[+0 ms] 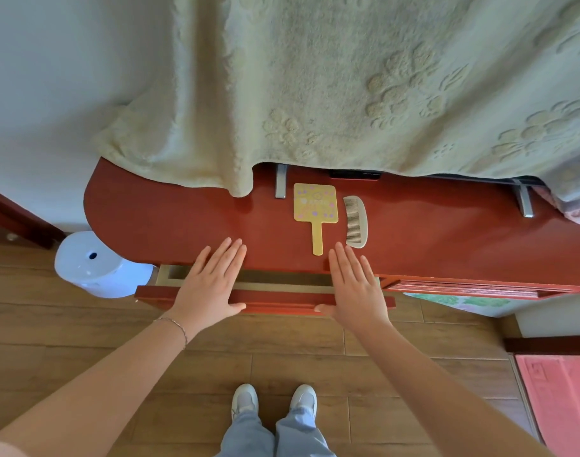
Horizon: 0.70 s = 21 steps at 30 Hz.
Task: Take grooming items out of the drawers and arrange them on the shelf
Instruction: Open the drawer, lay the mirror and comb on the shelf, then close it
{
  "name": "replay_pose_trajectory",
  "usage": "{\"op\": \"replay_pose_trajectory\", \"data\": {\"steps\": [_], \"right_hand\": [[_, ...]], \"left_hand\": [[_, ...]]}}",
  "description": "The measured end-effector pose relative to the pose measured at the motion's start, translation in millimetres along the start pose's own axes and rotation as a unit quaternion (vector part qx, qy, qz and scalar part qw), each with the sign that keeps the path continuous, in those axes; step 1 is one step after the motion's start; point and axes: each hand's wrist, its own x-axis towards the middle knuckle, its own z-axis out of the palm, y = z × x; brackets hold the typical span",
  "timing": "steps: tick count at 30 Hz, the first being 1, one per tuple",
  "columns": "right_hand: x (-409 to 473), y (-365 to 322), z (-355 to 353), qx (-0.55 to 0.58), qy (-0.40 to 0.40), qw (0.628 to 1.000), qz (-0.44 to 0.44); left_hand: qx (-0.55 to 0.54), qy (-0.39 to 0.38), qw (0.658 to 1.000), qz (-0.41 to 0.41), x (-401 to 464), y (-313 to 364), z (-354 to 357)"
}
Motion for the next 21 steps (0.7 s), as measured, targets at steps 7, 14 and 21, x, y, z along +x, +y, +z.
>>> {"op": "replay_pose_trajectory", "data": {"steps": [7, 14, 21], "right_hand": [[29, 1, -3, 0.009, 0.02, 0.999, 0.03], [42, -2, 4, 0.03, 0.012, 0.998, 0.052], [18, 4, 7, 0.055, 0.04, 0.995, 0.069]], "left_hand": [[0.003, 0.041, 0.999, -0.031, 23, -17, -4], [-0.002, 0.04, 0.999, -0.026, 34, -25, -4], [-0.015, 0.046, 0.996, 0.069, 38, 8, -13]]}}
